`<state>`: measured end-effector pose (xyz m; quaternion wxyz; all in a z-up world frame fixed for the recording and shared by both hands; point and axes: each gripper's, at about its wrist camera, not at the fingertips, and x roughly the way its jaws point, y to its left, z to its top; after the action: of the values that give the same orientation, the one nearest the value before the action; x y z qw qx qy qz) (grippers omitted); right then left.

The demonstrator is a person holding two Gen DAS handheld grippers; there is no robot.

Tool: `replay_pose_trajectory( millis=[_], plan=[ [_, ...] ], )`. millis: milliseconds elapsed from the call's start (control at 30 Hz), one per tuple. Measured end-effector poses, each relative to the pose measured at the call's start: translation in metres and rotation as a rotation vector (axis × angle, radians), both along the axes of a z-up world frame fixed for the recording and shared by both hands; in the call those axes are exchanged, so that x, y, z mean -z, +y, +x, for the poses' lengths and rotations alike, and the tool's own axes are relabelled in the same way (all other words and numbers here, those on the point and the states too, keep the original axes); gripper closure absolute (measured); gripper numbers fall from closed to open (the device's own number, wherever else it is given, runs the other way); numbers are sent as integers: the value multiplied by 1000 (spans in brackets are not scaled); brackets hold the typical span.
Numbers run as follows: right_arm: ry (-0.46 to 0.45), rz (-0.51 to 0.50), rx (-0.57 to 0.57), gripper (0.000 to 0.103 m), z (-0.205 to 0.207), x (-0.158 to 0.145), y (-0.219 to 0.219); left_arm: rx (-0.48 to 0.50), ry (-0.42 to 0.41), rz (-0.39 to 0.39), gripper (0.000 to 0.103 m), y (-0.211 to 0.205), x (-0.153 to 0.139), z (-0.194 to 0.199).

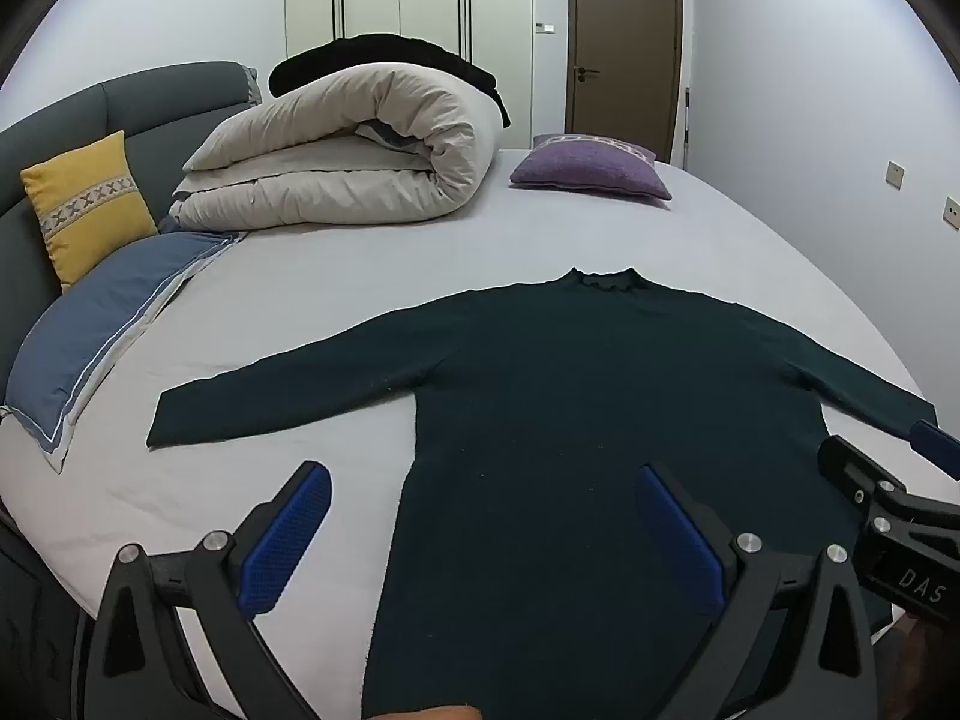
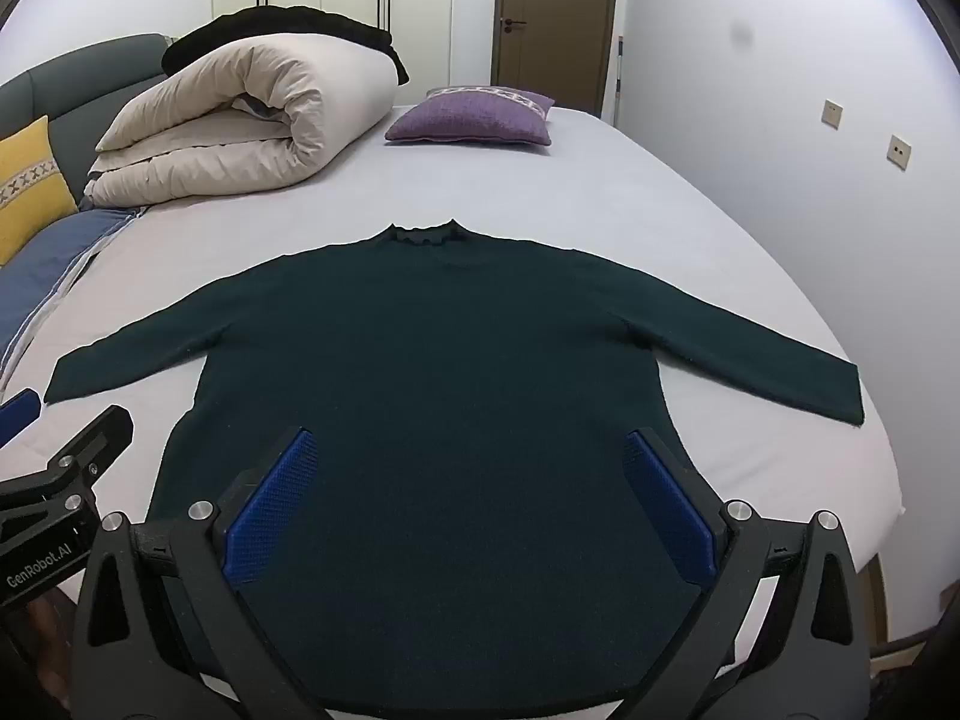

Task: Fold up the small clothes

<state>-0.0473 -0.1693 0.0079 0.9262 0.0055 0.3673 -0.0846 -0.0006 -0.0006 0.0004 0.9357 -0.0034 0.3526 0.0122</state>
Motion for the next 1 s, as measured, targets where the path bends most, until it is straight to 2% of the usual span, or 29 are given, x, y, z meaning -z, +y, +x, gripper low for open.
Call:
replay_pose_trajectory(
  millis=[1000],
  plan=[
    [18,-8,-11,0,1,9,5,-2,1,2,0,7,1,-3]
  ],
)
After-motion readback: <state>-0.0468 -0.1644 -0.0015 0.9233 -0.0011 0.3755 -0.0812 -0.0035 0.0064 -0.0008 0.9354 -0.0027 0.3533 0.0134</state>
